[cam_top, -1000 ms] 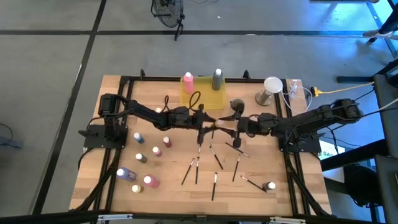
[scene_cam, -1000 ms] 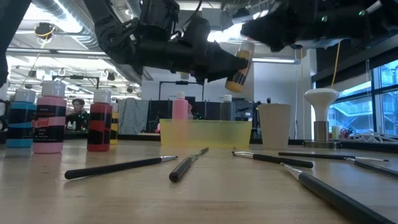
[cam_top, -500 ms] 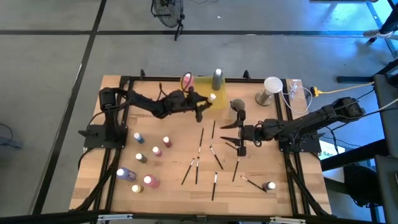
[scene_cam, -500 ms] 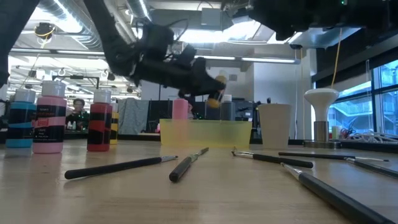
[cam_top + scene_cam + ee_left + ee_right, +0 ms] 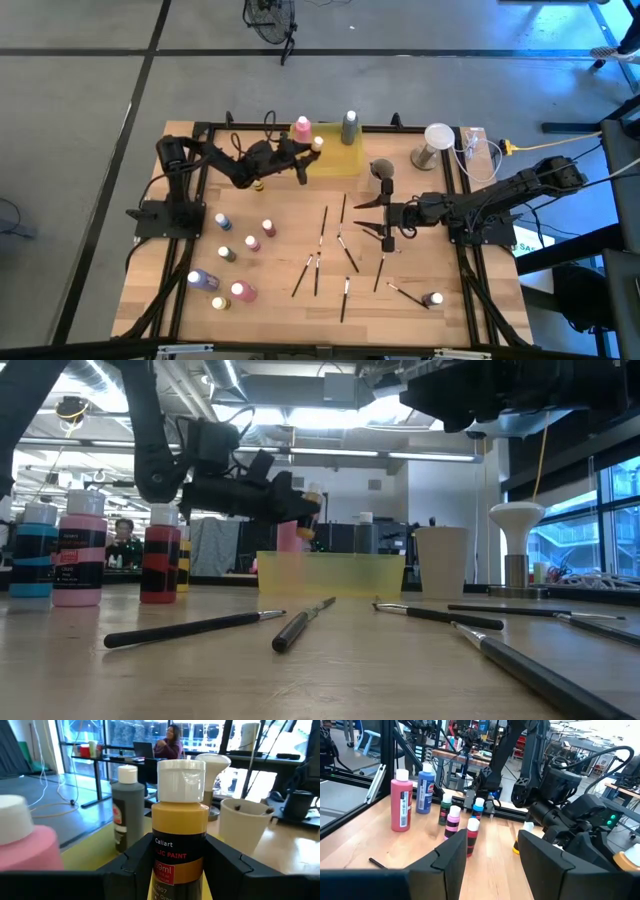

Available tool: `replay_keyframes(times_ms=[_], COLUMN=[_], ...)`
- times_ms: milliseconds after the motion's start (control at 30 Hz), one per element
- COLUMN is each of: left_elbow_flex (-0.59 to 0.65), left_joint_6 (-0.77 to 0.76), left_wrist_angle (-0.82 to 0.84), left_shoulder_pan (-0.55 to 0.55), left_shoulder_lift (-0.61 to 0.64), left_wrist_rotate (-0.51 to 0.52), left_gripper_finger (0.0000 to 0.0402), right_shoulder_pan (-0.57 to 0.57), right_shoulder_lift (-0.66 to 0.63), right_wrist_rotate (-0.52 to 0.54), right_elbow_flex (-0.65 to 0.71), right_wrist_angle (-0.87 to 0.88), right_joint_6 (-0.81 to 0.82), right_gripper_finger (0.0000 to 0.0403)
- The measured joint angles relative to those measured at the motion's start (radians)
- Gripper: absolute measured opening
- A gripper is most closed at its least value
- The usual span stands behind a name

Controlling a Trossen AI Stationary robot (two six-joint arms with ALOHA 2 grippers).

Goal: Pick & Place Paint Supplies
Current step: Put the small yellow paint bottle into the yellow bin

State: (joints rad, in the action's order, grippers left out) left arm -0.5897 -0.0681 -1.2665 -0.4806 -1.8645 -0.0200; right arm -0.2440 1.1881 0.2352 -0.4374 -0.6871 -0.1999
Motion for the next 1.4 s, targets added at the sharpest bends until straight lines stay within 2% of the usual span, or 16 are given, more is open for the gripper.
replay_keyframes(times_ms=[333, 500, 900, 1000, 1267, 1400], left_elbow_flex=[0.002, 0.002, 0.002, 0.002, 0.002, 0.002], left_joint_6=[0.034, 0.044, 0.056, 0.073, 0.093, 0.092], left_wrist_angle=[0.001, 0.002, 0.027, 0.076, 0.105, 0.082], left_shoulder_pan=[-0.036, -0.081, -0.250, -0.281, -0.302, -0.296], left_shoulder_lift=[0.000, 0.000, 0.000, 0.000, 0.000, -0.042], left_wrist_rotate=[-0.014, -0.085, -0.528, -0.585, -0.611, -0.612], left_gripper_finger=[0.0145, 0.0145, 0.0145, 0.0145, 0.0145, 0.0145], right_shoulder_pan=[0.000, 0.000, 0.000, 0.001, 0.003, 0.003], right_shoulder_lift=[0.000, 0.000, 0.000, 0.000, 0.000, 0.000], right_wrist_rotate=[-0.003, -0.003, -0.002, -0.002, -0.002, -0.002], right_elbow_flex=[0.000, 0.000, 0.000, 0.000, 0.000, 0.000], right_wrist_angle=[0.002, 0.004, 0.003, 0.003, 0.003, 0.003], right_joint_6=[-0.002, -0.002, -0.002, -0.010, -0.017, -0.022], right_gripper_finger=[0.0179, 0.0179, 0.0179, 0.0179, 0.0179, 0.0179])
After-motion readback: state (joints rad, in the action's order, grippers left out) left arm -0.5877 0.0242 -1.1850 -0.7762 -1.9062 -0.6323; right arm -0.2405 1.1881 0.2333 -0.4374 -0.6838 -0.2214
